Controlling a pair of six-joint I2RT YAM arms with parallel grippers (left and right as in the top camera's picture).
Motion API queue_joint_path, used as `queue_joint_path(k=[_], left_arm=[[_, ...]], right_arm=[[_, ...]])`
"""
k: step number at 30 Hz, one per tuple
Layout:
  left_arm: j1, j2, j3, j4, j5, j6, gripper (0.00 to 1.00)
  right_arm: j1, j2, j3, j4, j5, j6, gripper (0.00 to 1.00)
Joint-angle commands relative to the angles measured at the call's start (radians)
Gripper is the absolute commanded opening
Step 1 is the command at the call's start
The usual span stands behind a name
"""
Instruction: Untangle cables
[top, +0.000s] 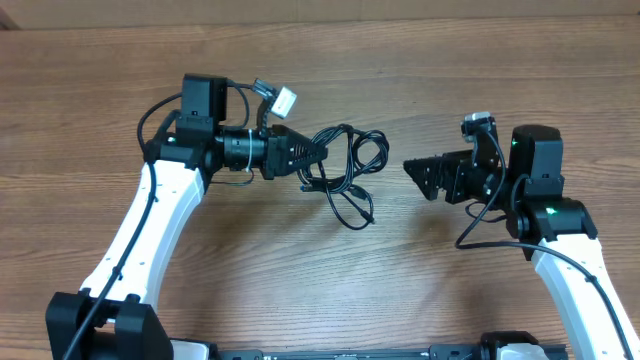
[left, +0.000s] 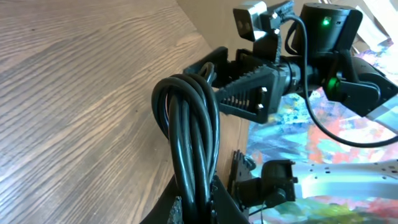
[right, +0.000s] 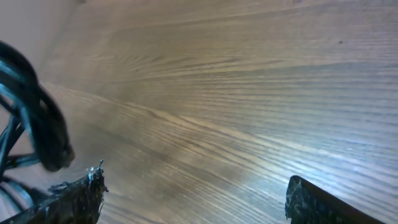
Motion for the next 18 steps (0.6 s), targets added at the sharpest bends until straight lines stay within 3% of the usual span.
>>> queue_joint_path(k=[1,12,18], left_arm=[[-0.008,-0.003,0.003,0.002,0.075,-0.01,0.04],[-0.01,-0.003,0.003,0.141,0.339,-0.009,0.04],[-0.009,-0.003,0.003,0.175,0.361,-0.006,0.04]], right_arm=[[-0.005,-0.011,0.027,0.024,0.008,-0.011,0.92],[-0.004,-0.011,0.027,0.146,-0.236,-0.031,0.93],[-0.004,-0.011,0.027,0.186,-0.416,-0.085,0.93]])
